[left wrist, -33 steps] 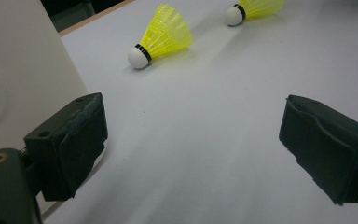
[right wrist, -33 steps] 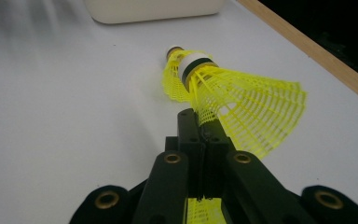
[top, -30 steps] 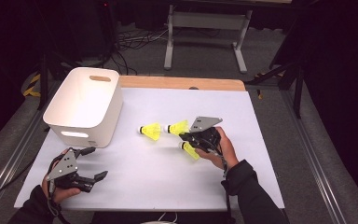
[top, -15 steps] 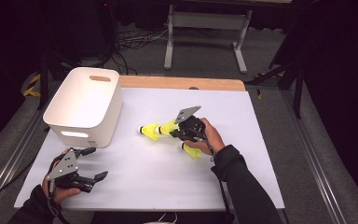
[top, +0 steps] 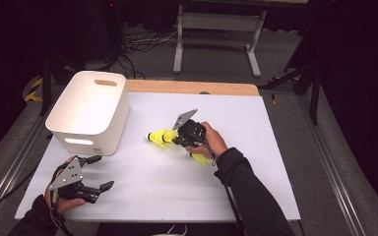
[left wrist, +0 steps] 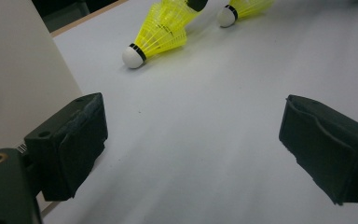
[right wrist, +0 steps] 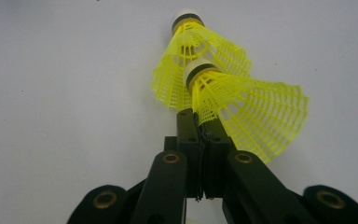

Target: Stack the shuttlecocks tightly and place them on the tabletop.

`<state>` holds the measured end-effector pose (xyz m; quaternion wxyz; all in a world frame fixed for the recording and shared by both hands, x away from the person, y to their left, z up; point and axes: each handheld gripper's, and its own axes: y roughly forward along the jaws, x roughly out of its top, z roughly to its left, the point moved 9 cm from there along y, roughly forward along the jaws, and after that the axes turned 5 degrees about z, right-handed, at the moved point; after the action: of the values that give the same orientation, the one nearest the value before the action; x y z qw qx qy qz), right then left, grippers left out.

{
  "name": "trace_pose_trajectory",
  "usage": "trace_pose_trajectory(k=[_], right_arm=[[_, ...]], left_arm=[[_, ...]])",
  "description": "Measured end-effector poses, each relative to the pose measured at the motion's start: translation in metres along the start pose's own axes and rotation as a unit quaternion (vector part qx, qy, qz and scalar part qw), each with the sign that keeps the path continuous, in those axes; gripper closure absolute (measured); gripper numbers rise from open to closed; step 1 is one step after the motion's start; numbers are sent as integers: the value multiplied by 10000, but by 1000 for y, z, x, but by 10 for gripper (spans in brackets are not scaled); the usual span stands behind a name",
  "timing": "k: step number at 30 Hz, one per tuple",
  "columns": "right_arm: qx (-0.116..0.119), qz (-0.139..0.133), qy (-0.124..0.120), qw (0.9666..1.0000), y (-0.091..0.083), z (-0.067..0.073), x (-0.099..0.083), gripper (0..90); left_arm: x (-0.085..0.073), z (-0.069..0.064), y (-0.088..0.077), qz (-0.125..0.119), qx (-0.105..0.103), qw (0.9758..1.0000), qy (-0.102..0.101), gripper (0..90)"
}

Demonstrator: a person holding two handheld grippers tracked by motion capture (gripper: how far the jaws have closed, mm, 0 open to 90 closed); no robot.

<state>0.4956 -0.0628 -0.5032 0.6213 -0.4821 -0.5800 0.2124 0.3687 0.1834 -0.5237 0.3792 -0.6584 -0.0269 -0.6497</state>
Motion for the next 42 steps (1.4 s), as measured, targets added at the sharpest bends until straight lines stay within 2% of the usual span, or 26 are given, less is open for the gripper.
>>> trace_pose_trajectory(k=[1, 8, 11, 15, 19, 21, 25, 29, 33, 38, 42], right_arm=[[-57, 104, -11, 9999, 1, -1, 0, 885], [-118, 301, -83, 9994, 6, -1, 1, 871], [-65, 409, -104, 9991, 8, 0, 0, 820], [-60, 548, -120, 9984, 10, 0, -2, 687], [-91, 597, -92, 9981, 6, -1, -4, 641], [-30, 541, 2, 9985, 2, -3, -6, 631], [4, 560, 95, 9984, -3, -5, -9, 680], [26, 602, 126, 9981, -6, -5, -5, 816], [26, 667, 123, 9977, -5, -5, 0, 886], [13, 768, 2, 9970, -1, -2, 5, 897], [7, 772, 3, 9970, 2, 0, 11, 892]], left_arm=[[0, 0, 0, 9, -11, 10000, -4, 86], [0, 0, 1, 20, -16, 10000, -9, 86], [-1, -1, 2, 46, -38, 10000, 10, 86], [-1, -1, 2, 46, -48, 10000, -5, 86], [-2, -1, 3, 72, -63, 10000, 7, 86], [-2, -1, 3, 83, -64, 9999, 11, 86], [-2, -2, 4, 104, -79, 9999, 5, 86], [-3, -2, 5, 128, -83, 9999, 11, 87], [-3, -2, 4, 140, -92, 9999, 19, 87], [-3, -2, 4, 128, -105, 9999, 12, 88], [-3, -2, 4, 121, -113, 9999, 12, 89]])
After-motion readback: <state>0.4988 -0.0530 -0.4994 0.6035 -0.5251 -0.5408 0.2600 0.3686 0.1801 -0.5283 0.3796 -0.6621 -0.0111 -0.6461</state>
